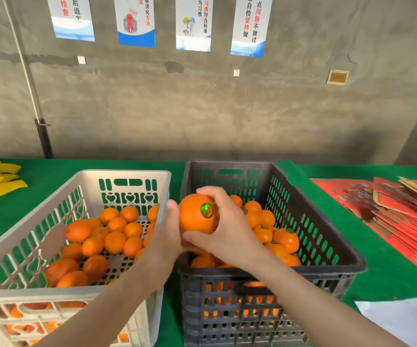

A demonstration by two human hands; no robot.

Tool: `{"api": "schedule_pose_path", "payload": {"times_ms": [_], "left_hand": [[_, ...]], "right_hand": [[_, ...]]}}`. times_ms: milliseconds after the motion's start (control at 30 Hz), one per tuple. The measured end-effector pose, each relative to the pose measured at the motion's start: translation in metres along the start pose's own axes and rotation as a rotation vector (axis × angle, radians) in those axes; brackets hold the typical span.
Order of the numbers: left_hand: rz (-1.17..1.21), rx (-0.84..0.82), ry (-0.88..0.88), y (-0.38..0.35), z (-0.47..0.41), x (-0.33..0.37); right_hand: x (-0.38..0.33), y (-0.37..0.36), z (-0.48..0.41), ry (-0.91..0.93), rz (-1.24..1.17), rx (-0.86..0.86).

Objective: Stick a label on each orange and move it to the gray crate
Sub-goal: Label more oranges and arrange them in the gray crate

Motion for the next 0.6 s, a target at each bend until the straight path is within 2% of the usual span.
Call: {"api": "schedule_pose_path", "payload": {"times_ms": [100,167,300,467,600], "left_hand": [[-0.533,0.117,-0.286,-0.012,-0.022,0.0],[-0.827,0.184,-0.403,-0.014,-0.037,-0.009],[-0.895,0.211,-0.511,-0.014,-0.048,-0.016],[-0.954,0.231,-0.489,-0.012,-0.049,-0.017],[-0.95,0.225,-0.459,-0.016,-0.043,-0.014]], "right_hand": [[0.036,0.032,-0.012,-0.221,-0.069,-0.015],[0.063,0.044,-0.011,-0.387,-0.072,-0.093],[0.098,0.038,0.003,-0.53,-0.022,-0.485],[0.101,-0.007,0.017,-0.404,0.018,-0.995],[0.104,-0.029,0.023,-0.28,0.114,-1.125]]}}
Point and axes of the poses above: each hand's wrist, its own z-axis away from the middle knuckle, its own y-axis out of the back of the hand, x = y × z, the point moved 3 cm from there along -z, towards the middle knuckle, and after that the axes turned 14 degrees about y, right-handed, at the moved point
